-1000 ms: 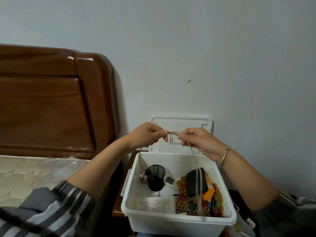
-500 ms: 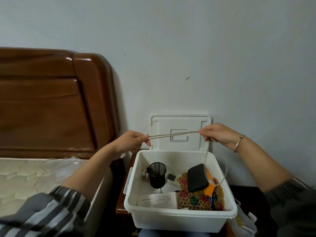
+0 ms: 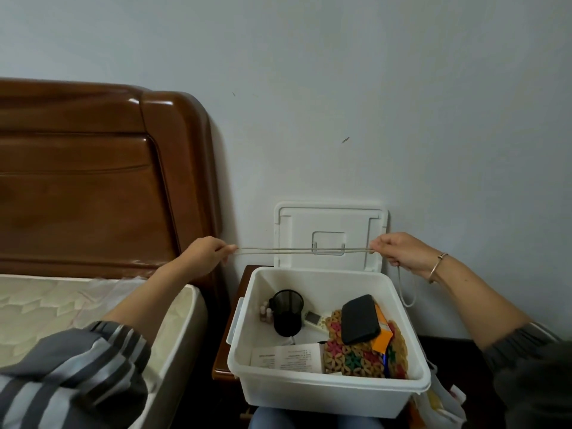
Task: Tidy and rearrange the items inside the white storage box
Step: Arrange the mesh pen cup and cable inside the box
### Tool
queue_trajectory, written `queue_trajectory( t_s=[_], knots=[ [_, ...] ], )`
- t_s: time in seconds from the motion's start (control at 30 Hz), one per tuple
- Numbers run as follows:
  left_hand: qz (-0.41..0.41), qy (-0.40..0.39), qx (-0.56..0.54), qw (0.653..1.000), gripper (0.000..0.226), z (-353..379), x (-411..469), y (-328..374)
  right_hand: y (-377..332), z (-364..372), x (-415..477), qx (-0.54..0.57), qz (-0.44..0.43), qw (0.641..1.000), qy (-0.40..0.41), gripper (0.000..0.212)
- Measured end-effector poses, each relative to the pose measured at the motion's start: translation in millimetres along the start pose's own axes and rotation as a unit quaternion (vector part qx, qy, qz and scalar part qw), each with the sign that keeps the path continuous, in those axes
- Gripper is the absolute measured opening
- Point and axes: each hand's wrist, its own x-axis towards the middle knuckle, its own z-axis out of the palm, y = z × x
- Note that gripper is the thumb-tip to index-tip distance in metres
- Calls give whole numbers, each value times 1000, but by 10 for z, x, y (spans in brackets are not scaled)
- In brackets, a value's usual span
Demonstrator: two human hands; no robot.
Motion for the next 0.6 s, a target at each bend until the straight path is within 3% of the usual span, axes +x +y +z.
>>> queue_trajectory(
  t_s=[0.17,0.27,0.5,0.57,0.6],
  knots=[
    [0,-42,-50,998,55,-80,-90,-124,58,1,-11,-51,3,998,-37,28],
    [-32,-17,-120,992,60,-91,-129,-171,112,52,-20,-60,9,996,-67,30],
    [-123,18,-103,987,60,-132,-178,-265,189,62,38,-3,32,999,-30,33],
    [-119,-33,-269,955,57,-161,-216,-314,206,41,47,-16,36,998,-52,32],
    [-120,-70,-390,910,55,-197,-230,-346,215,23,48,-17,39,997,-68,31]
  ],
)
